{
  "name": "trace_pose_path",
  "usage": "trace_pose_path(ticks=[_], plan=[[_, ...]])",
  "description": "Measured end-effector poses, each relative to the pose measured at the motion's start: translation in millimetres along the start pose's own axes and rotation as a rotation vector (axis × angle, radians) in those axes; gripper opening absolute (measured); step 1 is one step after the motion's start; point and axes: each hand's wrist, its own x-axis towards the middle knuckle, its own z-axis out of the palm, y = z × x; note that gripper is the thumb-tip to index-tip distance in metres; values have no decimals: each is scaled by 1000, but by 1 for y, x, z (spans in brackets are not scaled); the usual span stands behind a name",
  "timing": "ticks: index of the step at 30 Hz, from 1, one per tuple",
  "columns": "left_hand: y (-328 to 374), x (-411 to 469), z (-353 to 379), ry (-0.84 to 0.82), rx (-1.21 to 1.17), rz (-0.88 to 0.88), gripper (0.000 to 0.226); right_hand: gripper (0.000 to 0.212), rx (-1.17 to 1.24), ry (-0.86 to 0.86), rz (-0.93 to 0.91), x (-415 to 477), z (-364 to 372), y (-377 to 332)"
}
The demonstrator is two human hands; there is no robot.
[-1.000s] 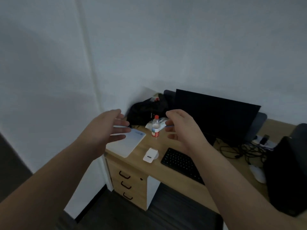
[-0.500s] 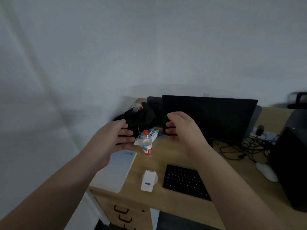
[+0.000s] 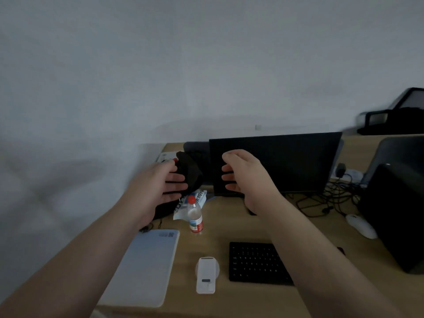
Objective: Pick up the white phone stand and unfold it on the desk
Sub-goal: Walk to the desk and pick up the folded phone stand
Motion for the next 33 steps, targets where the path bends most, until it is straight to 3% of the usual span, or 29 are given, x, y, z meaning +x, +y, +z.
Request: trace_pose_path(ticks=[12, 17, 20, 27, 33], plan=[[0, 34, -92, -164, -36, 46, 33, 9, -52, 148, 15, -25, 93, -5], [-28, 52, -122, -231, -27, 43, 20, 14, -92, 197, 2, -33, 132, 24], [-49, 59, -122, -257, -32, 27, 12, 14, -137, 214, 9, -36, 139, 33], [-103, 74, -97, -239, 7, -39, 18, 19, -195, 225, 33, -19, 123, 58], [-180, 93, -57, -222, 51, -164, 12, 17, -196, 233, 167, 3, 95, 146]])
